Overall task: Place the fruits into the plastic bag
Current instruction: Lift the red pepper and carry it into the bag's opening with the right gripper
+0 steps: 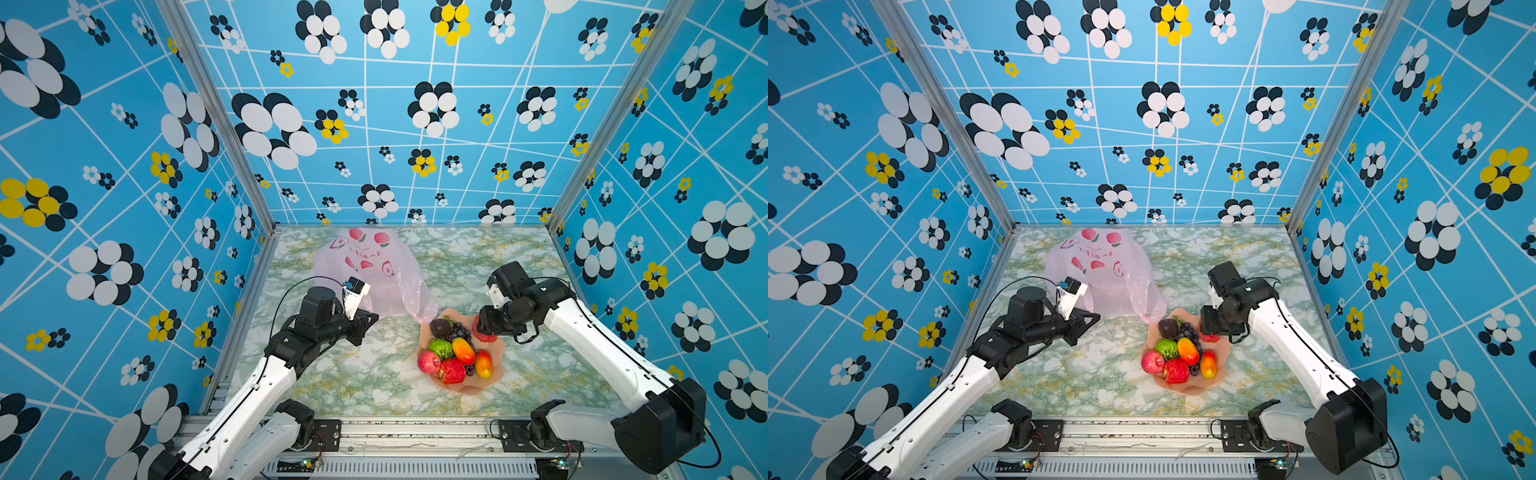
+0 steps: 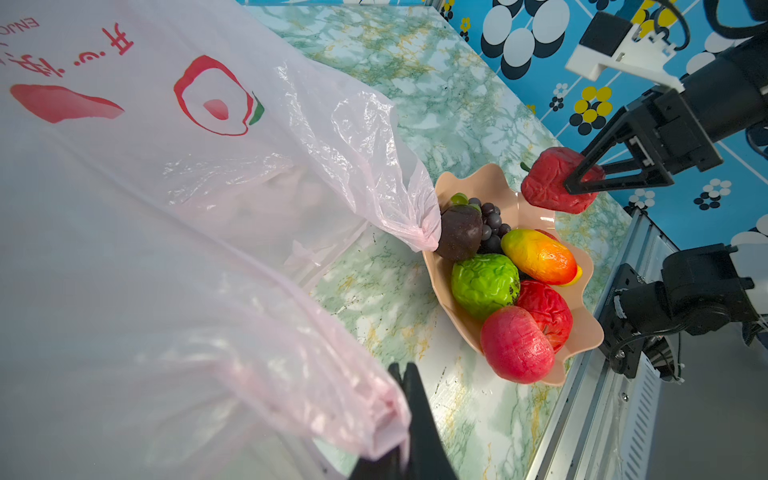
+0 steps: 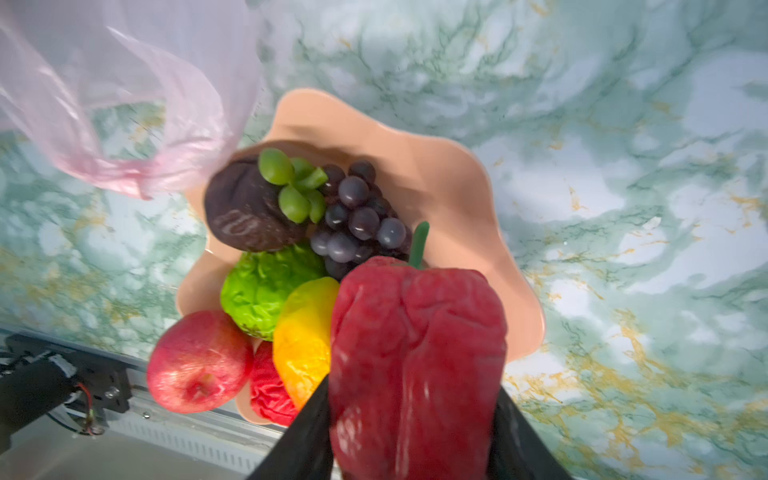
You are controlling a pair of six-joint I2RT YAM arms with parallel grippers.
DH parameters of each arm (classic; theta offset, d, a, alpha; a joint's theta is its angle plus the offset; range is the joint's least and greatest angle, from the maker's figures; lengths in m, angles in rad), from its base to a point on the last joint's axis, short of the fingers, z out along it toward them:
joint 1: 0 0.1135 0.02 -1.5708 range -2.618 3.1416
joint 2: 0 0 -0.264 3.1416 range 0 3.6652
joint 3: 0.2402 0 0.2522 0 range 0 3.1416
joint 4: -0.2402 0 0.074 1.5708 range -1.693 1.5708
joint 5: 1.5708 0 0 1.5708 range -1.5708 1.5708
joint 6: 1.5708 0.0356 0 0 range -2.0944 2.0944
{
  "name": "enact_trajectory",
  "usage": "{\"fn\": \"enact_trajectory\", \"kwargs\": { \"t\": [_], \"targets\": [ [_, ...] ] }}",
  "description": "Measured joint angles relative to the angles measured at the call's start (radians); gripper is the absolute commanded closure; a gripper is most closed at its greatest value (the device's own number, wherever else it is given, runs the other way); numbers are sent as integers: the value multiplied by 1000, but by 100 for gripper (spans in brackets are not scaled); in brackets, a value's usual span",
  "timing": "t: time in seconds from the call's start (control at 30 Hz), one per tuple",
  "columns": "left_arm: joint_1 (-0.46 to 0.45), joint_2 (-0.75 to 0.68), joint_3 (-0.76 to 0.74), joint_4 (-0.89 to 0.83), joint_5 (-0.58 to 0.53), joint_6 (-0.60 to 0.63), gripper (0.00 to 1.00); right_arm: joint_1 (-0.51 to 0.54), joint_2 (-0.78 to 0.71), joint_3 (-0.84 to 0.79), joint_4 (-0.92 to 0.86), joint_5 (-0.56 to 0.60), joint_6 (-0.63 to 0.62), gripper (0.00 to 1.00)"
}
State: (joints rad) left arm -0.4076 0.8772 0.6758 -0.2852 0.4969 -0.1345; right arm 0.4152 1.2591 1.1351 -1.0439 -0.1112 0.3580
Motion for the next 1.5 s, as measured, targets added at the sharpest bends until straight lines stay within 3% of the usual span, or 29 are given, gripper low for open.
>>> {"fn": "enact_trajectory", "kwargs": {
  "t": [0.13, 0.3, 0.5, 0.77, 1.3, 1.5],
  "targets": [
    [0, -16, 0, 0, 0, 2, 100, 0, -45, 48, 50, -81, 51, 51],
    [0, -36, -3, 2, 1, 2, 100, 22, -48, 50, 267, -275, 178, 53],
    [0, -47, -15, 5, 3, 2, 100, 181, 158, 194, 437, -390, 247, 53],
    [0, -63, -16, 9, 3, 2, 100, 293, 438, 367, 449, -403, 233, 54],
    [0, -94, -36, 62, 40, 1, 100, 298, 779, 661, 337, -376, 182, 54],
    [0, -95, -42, 74, 61, 1, 100, 299, 837, 718, 303, -347, 173, 49]
  ]
}}
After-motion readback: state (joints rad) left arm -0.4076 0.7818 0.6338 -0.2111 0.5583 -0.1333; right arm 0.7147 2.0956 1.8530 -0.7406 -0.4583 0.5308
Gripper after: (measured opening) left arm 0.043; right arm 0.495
